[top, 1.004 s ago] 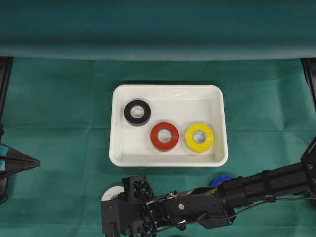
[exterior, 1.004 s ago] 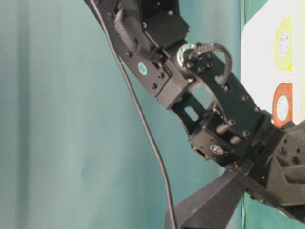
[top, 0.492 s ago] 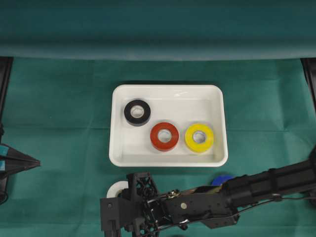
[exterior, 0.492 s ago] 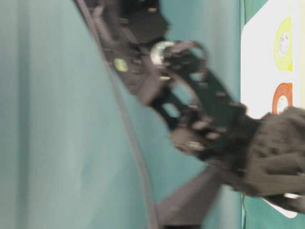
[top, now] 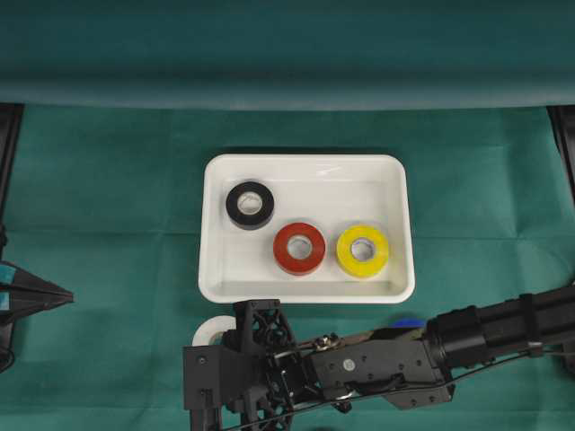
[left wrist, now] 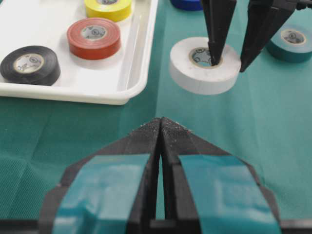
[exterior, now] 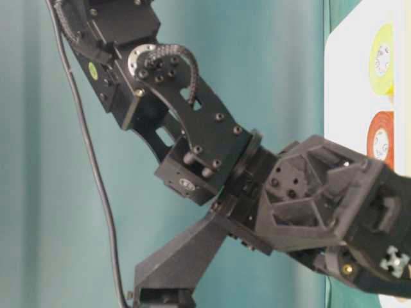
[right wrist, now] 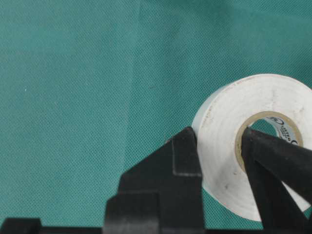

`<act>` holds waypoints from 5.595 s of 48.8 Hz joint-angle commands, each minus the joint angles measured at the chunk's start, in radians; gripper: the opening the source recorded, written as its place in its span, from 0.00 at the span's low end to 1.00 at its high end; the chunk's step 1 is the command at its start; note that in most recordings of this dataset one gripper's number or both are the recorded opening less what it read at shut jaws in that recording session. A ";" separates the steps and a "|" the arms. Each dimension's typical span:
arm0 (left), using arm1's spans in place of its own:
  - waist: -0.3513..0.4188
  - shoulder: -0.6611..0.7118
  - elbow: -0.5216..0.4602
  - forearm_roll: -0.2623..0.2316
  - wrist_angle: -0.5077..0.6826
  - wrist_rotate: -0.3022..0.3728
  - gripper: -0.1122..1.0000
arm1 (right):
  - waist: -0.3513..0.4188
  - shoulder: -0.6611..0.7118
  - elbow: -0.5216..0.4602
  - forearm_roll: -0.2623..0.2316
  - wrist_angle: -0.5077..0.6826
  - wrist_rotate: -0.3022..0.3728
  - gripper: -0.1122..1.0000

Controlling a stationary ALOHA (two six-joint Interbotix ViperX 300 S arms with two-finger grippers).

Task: Put the tape into the white case with the right arm.
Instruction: 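Insert the right gripper into the white roll's hole and close, then lift the white roll and lower it into the tray's front-left, then open the right gripper and retract it right of the tray, then move the right gripper to the teal tape roll near the front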

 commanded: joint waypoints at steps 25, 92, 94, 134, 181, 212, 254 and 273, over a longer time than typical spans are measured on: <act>0.003 0.008 -0.012 0.000 -0.011 -0.002 0.10 | -0.152 -0.049 -0.023 -0.061 0.002 -0.005 0.12; 0.005 0.008 -0.012 0.000 -0.009 -0.002 0.10 | -0.221 -0.049 0.015 -0.110 -0.011 -0.005 0.26; 0.005 0.008 -0.011 0.000 -0.011 -0.003 0.10 | -0.221 -0.049 0.014 -0.112 -0.011 -0.005 0.35; 0.005 -0.026 0.021 0.000 -0.031 -0.003 0.10 | -0.210 -0.296 0.281 -0.112 0.008 0.002 0.70; 0.005 -0.026 0.026 0.000 -0.035 -0.003 0.10 | -0.210 -1.270 1.120 -0.110 -0.173 0.011 0.70; 0.003 -0.028 0.029 0.000 -0.040 -0.003 0.10 | -0.130 -1.382 1.201 -0.112 -0.163 0.032 0.70; 0.005 -0.028 0.029 0.000 -0.038 -0.003 0.10 | 0.126 -1.236 1.172 -0.103 -0.256 0.041 0.70; 0.005 -0.028 0.029 0.000 -0.038 -0.003 0.10 | 0.198 -0.882 0.992 -0.110 -0.314 0.026 0.70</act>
